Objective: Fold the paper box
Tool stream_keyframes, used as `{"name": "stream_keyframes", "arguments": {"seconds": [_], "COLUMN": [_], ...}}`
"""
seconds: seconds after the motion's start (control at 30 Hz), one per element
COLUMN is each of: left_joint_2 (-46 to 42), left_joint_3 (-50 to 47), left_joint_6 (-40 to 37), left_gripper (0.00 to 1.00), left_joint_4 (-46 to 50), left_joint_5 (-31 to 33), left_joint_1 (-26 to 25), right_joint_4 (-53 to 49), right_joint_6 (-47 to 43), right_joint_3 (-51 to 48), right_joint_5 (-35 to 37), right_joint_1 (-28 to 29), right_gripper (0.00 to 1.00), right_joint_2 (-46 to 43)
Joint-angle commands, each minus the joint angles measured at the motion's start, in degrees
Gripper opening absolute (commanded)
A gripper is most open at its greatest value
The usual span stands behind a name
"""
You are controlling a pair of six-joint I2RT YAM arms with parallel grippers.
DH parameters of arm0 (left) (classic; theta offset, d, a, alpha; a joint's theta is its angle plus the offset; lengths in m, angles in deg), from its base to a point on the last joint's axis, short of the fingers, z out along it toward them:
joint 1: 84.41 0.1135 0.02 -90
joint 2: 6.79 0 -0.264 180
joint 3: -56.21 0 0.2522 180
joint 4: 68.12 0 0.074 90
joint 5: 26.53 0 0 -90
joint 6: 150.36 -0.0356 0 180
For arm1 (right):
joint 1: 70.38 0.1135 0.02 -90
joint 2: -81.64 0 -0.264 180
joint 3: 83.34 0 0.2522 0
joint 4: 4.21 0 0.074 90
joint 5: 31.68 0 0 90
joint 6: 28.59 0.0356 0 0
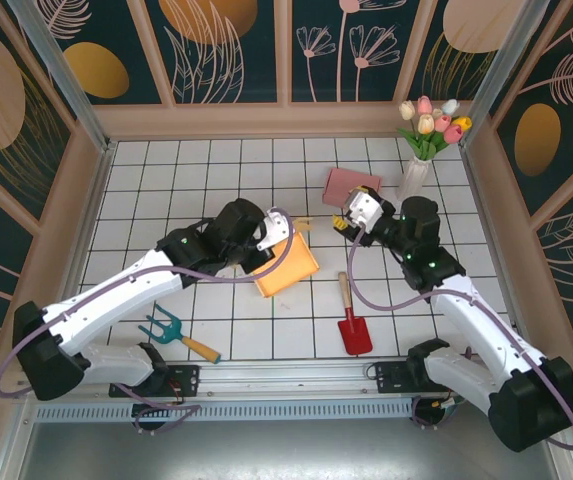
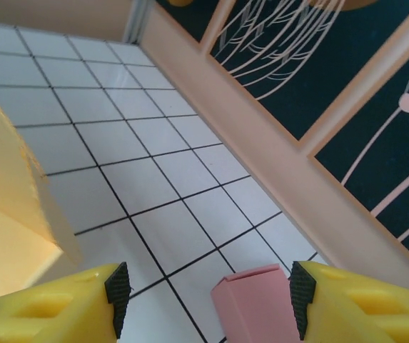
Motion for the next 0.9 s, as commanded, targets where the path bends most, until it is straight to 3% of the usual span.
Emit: {"name": "stream_keyframes", "arguments": {"seconds": [0.0,0.07,0.17,0.23,0.6,0.87], "left_joint_2": [-3.15,-4.47,-6.33,-7.19,-6.56,-6.28], "left_joint_3": [-2.33,-3.77,-5.81,-6.84,-8.2,-7.95], "left_joint_6": [-6.97,-9.46,-11.79,-12.93,-13.1,-12.75], "left_gripper": [0.0,0.0,0.0,0.0,0.0,0.0], "left_joint_4": [-4.1,-4.17,-5.18,-5.94,-8.13,-8.11], "left_joint_5": [-3.5,-5.57,-6.63,-7.41,-7.11,-8.38], "left_joint_1": [-0.19,-0.15,-0.19,-0.19,-0.19,-0.15], "right_joint_4": [-5.57,-7.91,-9.46,-8.48,-10.53,-10.58], "right_joint_6": [-11.72,-15.77,-21.32,-21.98,-22.19,-22.18], "right_joint_3": [2.34,3.32,3.65,3.56,3.47,4.26], "right_joint_5": [-8.1,-9.54,-11.78,-11.82,-19.01,-19.89], "right_joint_1": [-1.13,-1.11,-0.74,0.19,5.73,9.62], "right_gripper": [0.64,0.62,0.5,0.48,0.45,0.42], "right_joint_2": [2.59,4.4,6.93,7.95,9.46,9.51]}}
